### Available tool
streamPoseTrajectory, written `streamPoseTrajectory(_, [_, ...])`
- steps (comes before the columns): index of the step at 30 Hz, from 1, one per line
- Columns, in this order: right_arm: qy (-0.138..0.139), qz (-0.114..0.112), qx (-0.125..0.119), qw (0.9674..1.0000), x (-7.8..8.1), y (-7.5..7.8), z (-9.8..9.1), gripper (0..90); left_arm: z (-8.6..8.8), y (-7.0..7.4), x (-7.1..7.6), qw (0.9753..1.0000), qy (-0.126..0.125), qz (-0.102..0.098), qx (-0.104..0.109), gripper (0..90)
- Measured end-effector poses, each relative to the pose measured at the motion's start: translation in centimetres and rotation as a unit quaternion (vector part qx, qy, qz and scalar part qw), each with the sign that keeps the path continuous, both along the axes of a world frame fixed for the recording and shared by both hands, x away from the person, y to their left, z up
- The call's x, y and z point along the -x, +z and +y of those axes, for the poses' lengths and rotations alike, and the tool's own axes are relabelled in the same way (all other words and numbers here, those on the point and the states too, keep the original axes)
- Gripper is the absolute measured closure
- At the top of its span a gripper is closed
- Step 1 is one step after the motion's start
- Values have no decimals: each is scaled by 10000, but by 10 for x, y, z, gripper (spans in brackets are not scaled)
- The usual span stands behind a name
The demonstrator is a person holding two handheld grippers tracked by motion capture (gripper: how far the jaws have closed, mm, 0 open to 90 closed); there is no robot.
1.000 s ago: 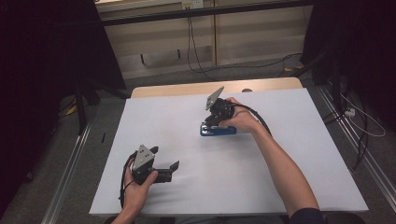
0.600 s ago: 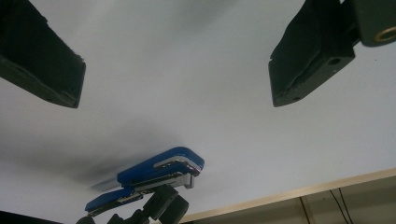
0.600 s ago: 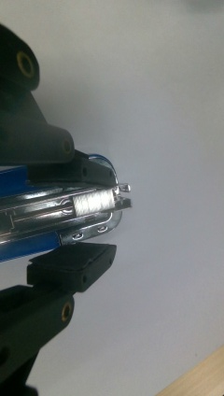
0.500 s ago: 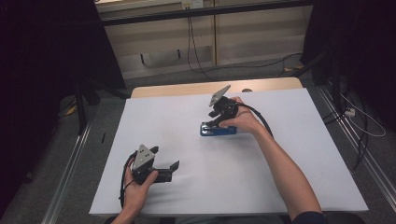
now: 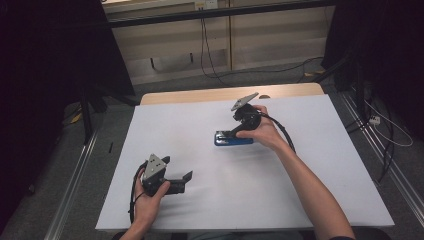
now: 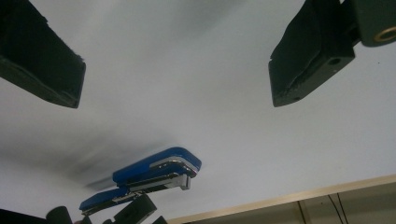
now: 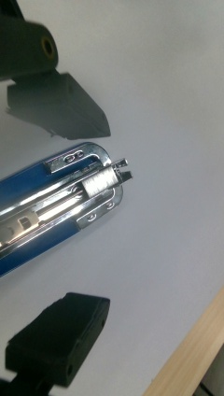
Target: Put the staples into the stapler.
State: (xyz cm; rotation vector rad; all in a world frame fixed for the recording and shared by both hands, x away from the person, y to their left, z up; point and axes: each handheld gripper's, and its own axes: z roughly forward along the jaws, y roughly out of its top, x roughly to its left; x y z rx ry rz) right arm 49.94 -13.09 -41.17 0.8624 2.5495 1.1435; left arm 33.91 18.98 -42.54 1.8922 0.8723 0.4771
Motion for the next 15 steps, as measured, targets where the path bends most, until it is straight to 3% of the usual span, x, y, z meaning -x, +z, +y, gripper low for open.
streamPoseTrajectory(6, [-398,-116,-183,9990,9,4,-12,93,-3,2,-2,10000,-32,-79,-34,40])
streamPoseTrajectory(15, [-1146,-362,-493,9915,27,6,-35,52,-4,0,-4,10000,-17,-57,-64,40])
